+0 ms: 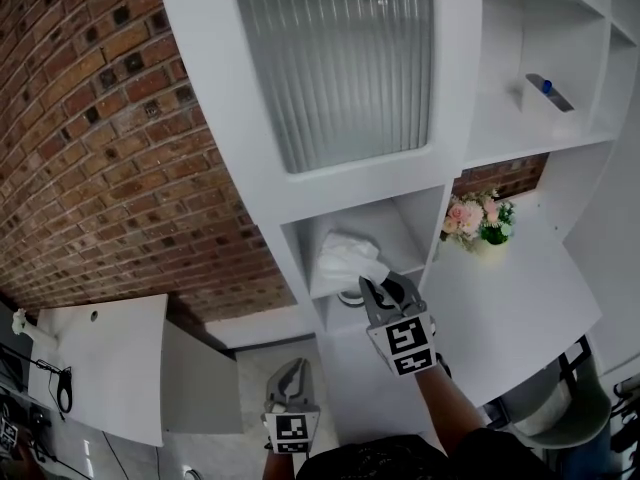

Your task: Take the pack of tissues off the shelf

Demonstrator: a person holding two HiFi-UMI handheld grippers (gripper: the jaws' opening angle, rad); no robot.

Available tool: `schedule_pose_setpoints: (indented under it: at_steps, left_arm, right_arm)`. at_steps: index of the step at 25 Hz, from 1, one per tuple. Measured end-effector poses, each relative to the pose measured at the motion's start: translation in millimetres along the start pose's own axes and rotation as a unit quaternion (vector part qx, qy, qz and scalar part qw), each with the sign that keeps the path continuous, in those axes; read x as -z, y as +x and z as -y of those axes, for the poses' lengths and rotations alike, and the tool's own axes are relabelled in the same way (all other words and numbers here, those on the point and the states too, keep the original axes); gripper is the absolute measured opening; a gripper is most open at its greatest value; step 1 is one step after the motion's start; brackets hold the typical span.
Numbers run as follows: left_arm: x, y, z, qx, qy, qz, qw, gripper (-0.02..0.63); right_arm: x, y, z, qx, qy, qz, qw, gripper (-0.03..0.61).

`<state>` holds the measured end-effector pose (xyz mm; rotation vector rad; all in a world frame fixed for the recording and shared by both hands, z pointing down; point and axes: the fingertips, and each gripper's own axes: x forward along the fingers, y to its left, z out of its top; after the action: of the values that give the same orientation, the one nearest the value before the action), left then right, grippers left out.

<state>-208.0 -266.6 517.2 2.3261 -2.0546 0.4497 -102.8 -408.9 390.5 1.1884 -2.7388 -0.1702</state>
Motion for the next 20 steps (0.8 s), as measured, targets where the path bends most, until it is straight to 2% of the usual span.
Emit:
schedule_pose_setpoints:
  at_steps: [15, 20]
  left_arm:
    - [0.1, -15.9, 25.9, 0.012, -0.017, 0.032, 0.9993, 0.023]
    - [-4.3, -22.2, 32.7, 0.020, -0.017, 0.045, 0.9987, 0.023]
  right_arm:
    - [10.5, -64.4, 2.4, 0.009, 0.004, 0.016, 1.000, 0.038]
    - [18.1, -82.5, -1.4, 0.006, 0.021, 0.017, 1.000, 0.038]
